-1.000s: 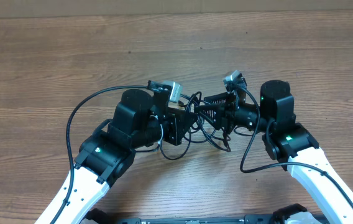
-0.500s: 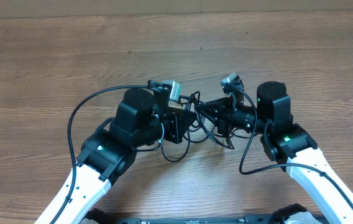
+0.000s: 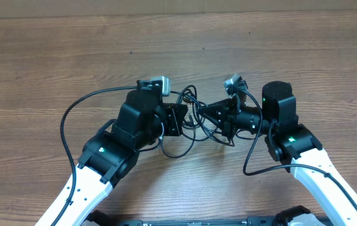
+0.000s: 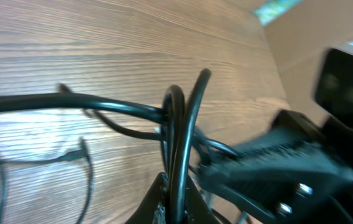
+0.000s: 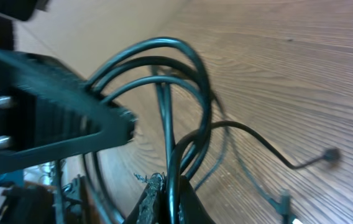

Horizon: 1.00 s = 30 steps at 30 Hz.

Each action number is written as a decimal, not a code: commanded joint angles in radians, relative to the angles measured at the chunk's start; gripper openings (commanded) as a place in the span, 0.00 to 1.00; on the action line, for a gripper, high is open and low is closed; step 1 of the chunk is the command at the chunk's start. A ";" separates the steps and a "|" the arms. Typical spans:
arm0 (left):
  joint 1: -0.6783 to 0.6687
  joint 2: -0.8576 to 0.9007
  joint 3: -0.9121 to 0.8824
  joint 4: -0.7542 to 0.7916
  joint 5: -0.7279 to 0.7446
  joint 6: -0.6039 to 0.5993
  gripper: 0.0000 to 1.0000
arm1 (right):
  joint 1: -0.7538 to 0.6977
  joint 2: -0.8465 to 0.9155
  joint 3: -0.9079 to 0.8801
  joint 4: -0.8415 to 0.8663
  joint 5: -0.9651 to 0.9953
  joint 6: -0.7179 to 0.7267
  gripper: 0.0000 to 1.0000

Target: Untangle cables

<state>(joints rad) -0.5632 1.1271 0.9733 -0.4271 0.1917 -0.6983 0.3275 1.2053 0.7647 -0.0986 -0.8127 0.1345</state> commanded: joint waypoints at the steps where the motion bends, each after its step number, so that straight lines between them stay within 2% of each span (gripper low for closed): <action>1: 0.000 -0.014 0.019 -0.023 -0.156 -0.079 0.04 | 0.000 0.003 0.014 0.017 -0.108 -0.012 0.04; 6: 0.000 -0.014 0.019 -0.108 -0.241 -0.210 0.04 | 0.000 0.003 0.014 0.053 -0.132 -0.005 0.04; 12: 0.000 -0.014 0.019 -0.153 -0.241 -0.341 0.04 | -0.002 0.003 0.014 0.045 -0.084 0.008 0.04; 16: 0.000 -0.014 0.019 -0.152 -0.197 -0.339 0.04 | -0.002 0.003 0.014 0.019 0.031 0.051 0.04; 20: 0.000 -0.014 0.019 -0.143 -0.126 -0.234 0.04 | -0.002 0.003 0.014 -0.005 0.097 0.051 0.05; 21: 0.000 -0.014 0.019 -0.142 -0.109 -0.213 0.04 | -0.002 0.003 0.014 -0.007 0.106 0.050 0.15; 23: 0.000 -0.014 0.019 -0.140 -0.080 -0.180 0.04 | -0.002 0.003 0.014 -0.008 0.106 0.042 0.49; 25: 0.000 -0.014 0.019 -0.134 -0.040 -0.137 0.04 | -0.002 0.003 0.014 -0.007 0.106 0.039 0.70; 26: 0.000 -0.014 0.019 -0.129 -0.024 -0.120 0.05 | -0.002 0.003 0.014 -0.005 0.106 0.030 0.77; 27: 0.000 -0.014 0.019 -0.124 -0.006 -0.099 0.04 | -0.002 0.003 0.014 -0.005 0.106 0.016 0.80; 30: 0.000 -0.014 0.019 -0.113 0.036 -0.062 0.04 | -0.002 0.003 0.014 0.000 0.106 -0.014 0.85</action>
<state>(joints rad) -0.5629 1.1259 0.9733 -0.5518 0.1501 -0.8444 0.3279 1.2072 0.7647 -0.1051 -0.7216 0.1562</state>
